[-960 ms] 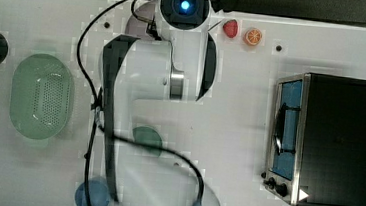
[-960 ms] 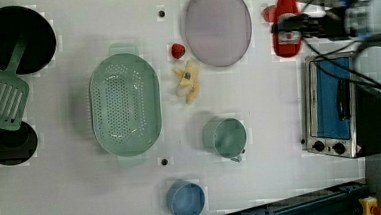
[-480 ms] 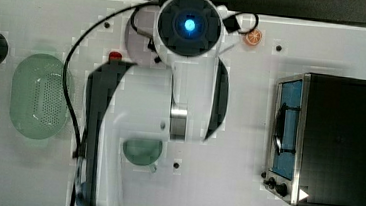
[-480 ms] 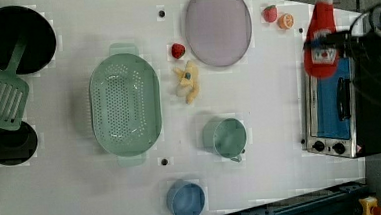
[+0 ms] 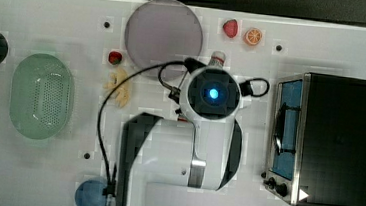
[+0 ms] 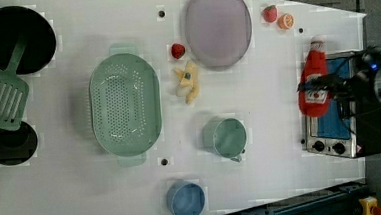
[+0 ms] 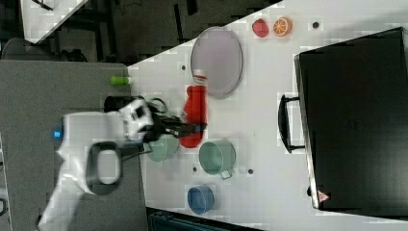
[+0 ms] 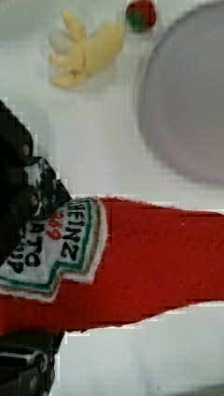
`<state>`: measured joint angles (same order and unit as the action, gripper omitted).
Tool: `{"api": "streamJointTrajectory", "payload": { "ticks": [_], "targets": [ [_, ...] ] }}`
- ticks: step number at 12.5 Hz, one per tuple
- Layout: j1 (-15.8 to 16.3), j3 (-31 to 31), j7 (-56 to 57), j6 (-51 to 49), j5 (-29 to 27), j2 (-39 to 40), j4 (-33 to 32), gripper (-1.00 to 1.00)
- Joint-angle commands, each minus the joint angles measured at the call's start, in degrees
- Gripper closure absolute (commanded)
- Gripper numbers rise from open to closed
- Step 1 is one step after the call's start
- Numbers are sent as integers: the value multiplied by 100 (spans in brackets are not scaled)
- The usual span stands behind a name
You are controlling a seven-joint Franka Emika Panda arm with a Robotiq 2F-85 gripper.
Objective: Pick ketchup from plate and place it on table.
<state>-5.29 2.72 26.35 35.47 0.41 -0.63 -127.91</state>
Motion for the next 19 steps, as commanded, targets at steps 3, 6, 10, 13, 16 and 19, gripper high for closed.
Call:
{"api": "streamJointTrajectory", "payload": {
  "ticks": [3,6,10,13,16,19],
  "targets": [
    [-44,-66,-222,1687,-16,580,-998,-27],
    [-45,-40,-221,2274,-16,1099,-1068,-74],
    [-20,-5,-250,2360,-17,909,-928,-100],
    [-14,-4,-989,1856,-17,307,-699,-100],
    [24,-4,-1548,636,-17,-198,-167,-100],
    [21,-12,-1702,-313,-20,-491,605,-100]
  ]
}}
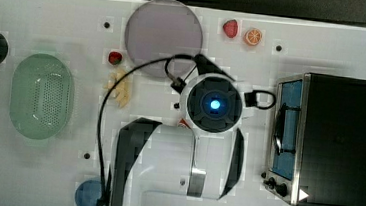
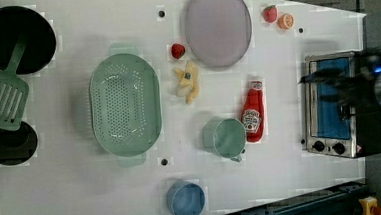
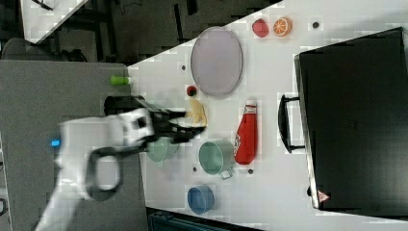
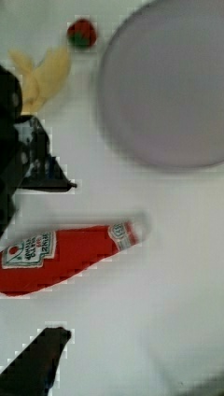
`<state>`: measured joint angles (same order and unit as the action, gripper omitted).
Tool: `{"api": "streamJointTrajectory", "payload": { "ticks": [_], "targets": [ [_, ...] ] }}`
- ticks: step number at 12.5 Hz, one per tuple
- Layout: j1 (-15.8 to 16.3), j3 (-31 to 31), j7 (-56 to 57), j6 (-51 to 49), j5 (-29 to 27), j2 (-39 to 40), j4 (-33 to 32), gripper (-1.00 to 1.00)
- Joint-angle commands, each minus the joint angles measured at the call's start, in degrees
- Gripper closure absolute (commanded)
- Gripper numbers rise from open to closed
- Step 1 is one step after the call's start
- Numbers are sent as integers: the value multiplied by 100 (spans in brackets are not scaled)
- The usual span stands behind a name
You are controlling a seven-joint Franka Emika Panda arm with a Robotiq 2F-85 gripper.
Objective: Pick ketchup from plate and place it on table.
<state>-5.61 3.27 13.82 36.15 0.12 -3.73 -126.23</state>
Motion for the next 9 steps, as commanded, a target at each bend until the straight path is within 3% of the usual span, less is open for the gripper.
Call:
{"api": "streamJointTrajectory", "payload": {
  "ticks": [1,5,9],
  "targets": [
    [47,-76,-458,-769,9,-230,711,-100],
    [46,-77,-961,-2177,9,-215,1797,-100],
    [44,-81,-1022,-3249,13,-191,2463,-100]
  ]
}}
